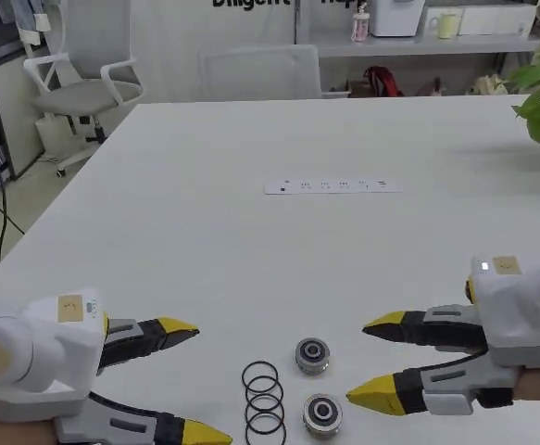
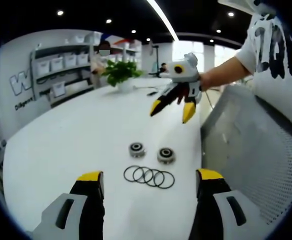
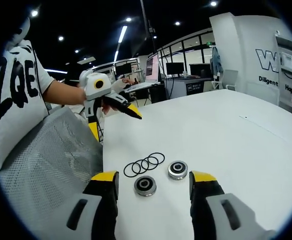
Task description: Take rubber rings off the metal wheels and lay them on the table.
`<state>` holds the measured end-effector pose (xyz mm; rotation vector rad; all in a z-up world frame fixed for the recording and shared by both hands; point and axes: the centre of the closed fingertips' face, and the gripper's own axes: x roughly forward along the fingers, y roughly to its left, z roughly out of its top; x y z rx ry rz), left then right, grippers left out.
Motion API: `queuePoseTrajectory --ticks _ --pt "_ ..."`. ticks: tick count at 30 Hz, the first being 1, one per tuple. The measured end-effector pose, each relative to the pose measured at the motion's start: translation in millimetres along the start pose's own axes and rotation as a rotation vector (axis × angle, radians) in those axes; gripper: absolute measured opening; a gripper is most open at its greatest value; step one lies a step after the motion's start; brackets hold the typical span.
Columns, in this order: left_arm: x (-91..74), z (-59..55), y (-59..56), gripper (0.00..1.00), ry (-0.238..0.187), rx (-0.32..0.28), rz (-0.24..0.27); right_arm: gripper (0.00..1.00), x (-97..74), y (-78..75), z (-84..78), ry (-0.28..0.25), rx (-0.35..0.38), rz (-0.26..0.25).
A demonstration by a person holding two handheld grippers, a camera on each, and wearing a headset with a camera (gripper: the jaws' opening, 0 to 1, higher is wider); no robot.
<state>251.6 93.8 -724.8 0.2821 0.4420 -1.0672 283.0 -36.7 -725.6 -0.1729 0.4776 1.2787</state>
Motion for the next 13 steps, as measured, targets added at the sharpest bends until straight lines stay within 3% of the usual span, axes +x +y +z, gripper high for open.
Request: queuePoseTrajectory --ticks 13 --pt "-5.8 0.2 2.7 0.76 -0.005 -0.008 0.021 0.61 -31.9 -12.6 -21.8 0.0 0.021 -0.103"
